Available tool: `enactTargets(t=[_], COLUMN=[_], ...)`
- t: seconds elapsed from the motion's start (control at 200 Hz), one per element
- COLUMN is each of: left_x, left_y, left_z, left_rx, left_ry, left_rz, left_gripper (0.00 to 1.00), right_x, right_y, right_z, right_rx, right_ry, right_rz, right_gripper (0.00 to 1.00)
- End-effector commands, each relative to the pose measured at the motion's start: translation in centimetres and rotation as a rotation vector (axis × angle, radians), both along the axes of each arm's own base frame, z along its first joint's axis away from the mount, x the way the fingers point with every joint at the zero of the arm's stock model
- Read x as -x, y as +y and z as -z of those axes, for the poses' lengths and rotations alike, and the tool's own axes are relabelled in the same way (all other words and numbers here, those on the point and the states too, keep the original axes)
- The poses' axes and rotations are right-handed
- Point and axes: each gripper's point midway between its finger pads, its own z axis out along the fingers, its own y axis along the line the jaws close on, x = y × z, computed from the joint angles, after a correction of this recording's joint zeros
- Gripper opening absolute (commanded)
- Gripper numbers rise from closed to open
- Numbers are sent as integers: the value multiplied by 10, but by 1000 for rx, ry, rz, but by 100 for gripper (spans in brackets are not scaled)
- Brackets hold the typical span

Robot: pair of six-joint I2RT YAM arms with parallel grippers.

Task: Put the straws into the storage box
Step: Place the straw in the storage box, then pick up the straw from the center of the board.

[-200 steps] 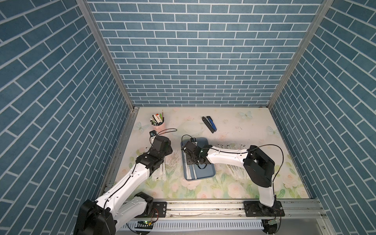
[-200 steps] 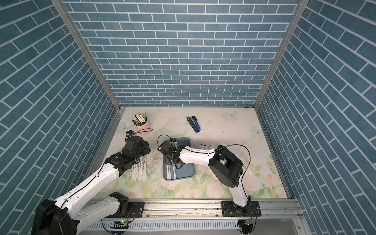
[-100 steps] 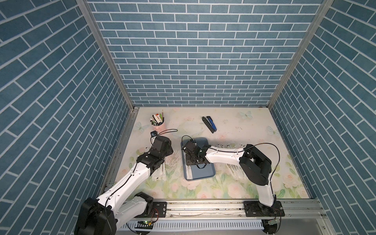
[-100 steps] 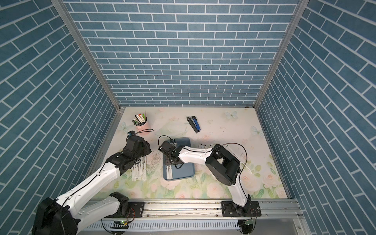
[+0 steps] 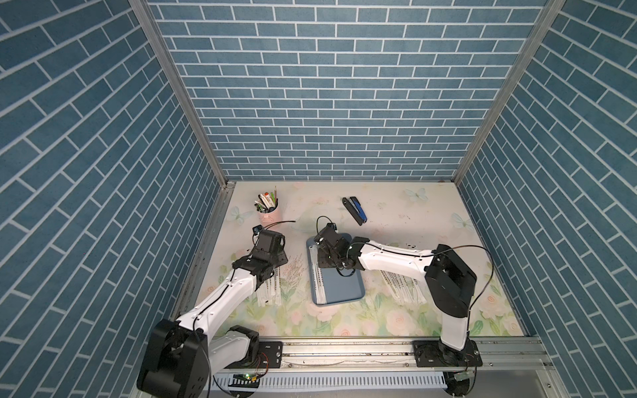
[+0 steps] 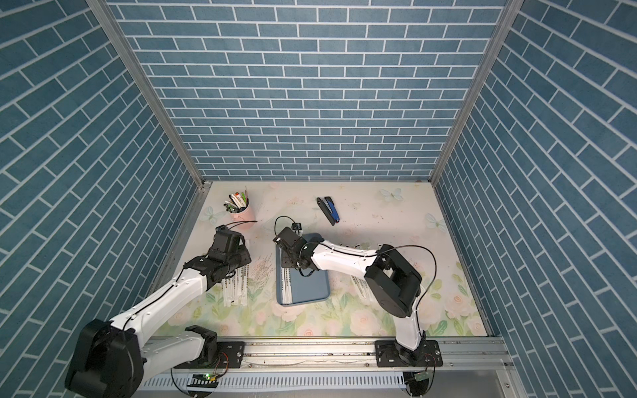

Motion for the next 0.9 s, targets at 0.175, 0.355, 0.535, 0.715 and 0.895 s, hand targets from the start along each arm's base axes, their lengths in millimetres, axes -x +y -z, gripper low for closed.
enactTargets(t=[0.175, 0.355, 0.535, 0.715, 0.895], left_x=[2, -1, -6, -5, -6], left_y=[7, 22, 25, 24, 23], left_z=[35, 37, 40, 51, 55], left_rx=[-55, -104, -85, -90, -91], left_ry=[108, 133, 137, 170, 177], left_rz=[-8, -43, -34, -24, -22], left_gripper=[32, 29, 25, 23, 23], right_x=[-14, -15, -15, -15, -14], right_y=[-16, -26, -32, -36, -36], right_z=[-16, -11, -9, -8, -6], right_rx=[-2, -17, -19, -16, -19], right_ry=[-80, -80, -79, -79, -74], right_rz=[-15, 1, 6, 5, 6], right_gripper=[20, 20, 20, 20, 20])
